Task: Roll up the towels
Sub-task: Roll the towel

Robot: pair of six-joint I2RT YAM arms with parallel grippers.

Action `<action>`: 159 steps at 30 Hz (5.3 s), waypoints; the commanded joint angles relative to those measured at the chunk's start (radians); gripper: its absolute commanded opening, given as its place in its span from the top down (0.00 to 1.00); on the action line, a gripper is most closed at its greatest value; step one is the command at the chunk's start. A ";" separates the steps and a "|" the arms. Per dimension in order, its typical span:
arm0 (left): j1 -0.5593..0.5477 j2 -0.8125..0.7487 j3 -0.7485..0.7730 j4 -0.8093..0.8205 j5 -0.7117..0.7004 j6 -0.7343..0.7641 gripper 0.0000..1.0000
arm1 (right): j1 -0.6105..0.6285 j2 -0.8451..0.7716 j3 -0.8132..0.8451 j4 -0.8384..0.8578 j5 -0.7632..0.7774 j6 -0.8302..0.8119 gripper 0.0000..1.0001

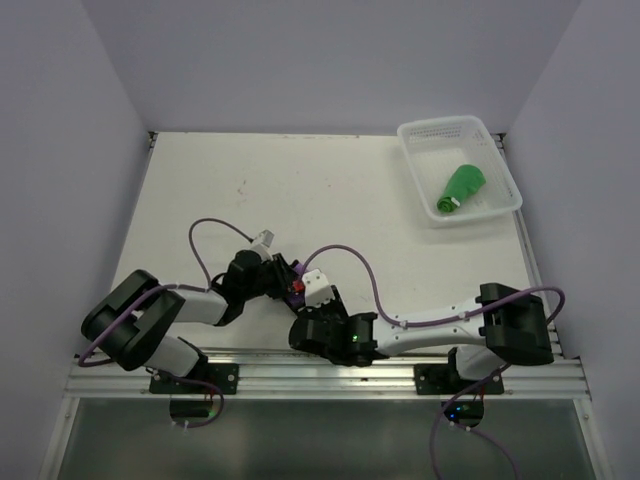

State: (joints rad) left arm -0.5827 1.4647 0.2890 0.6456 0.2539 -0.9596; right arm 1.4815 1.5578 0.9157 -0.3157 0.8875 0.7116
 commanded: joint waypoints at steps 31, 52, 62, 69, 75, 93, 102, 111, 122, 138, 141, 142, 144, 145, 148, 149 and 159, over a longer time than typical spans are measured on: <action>0.003 -0.026 -0.113 -0.146 -0.088 0.019 0.68 | -0.414 -0.038 -0.359 0.584 -0.854 0.212 0.73; 0.003 -0.241 0.084 -0.494 -0.182 0.088 0.65 | -0.193 -0.010 -0.200 0.290 -0.273 -0.003 1.00; 0.003 -0.299 0.107 -0.538 -0.176 0.093 0.65 | -0.037 0.143 -0.049 0.075 -0.050 0.017 1.00; 0.003 -0.397 0.136 -0.644 -0.220 0.105 0.65 | 0.000 0.260 0.070 -0.069 -0.021 0.086 1.00; 0.003 -0.455 0.142 -0.695 -0.220 0.111 0.65 | 0.023 0.326 0.138 -0.121 0.002 0.091 1.00; 0.001 -0.443 0.162 -0.587 -0.078 0.088 0.65 | 0.100 0.608 0.448 -0.418 0.041 0.077 1.00; -0.008 -0.391 0.023 -0.434 -0.031 0.045 0.65 | 0.102 0.624 0.459 -0.411 0.031 0.058 1.00; -0.019 -0.333 -0.083 -0.383 -0.074 0.047 0.66 | 0.103 0.617 0.462 -0.413 0.019 0.061 1.00; -0.019 -0.322 -0.163 -0.360 -0.119 0.036 0.67 | 0.099 0.374 0.385 -0.347 0.021 0.072 0.69; -0.017 -0.383 -0.234 -0.354 -0.137 0.005 0.67 | -0.144 -0.056 -0.046 0.177 -0.533 0.158 0.52; -0.019 -0.386 -0.232 -0.362 -0.139 0.010 0.67 | -0.199 -0.054 -0.112 0.299 -0.643 0.199 0.52; -0.019 -0.385 -0.232 -0.363 -0.140 0.010 0.67 | -0.213 -0.044 -0.130 0.309 -0.654 0.215 0.52; -0.019 -0.379 -0.232 -0.362 -0.137 0.013 0.67 | -0.225 -0.028 -0.140 0.351 -0.677 0.221 0.50; -0.019 -0.377 -0.234 -0.360 -0.136 0.013 0.67 | -0.228 -0.018 -0.141 0.351 -0.677 0.229 0.50; -0.019 -0.377 -0.235 -0.359 -0.133 0.013 0.67 | -0.231 0.021 -0.156 0.374 -0.679 0.227 0.50; -0.019 -0.379 -0.235 -0.360 -0.134 0.013 0.67 | -0.234 0.031 -0.162 0.379 -0.686 0.232 0.50; -0.019 -0.423 -0.238 -0.409 -0.173 0.012 0.67 | -0.244 0.111 -0.212 0.553 -0.843 0.299 0.75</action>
State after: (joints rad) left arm -0.5980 1.0267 0.0906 0.3962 0.1467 -0.9768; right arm 1.2343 1.6360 0.7269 0.1783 0.1326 0.9794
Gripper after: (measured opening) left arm 0.329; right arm 0.293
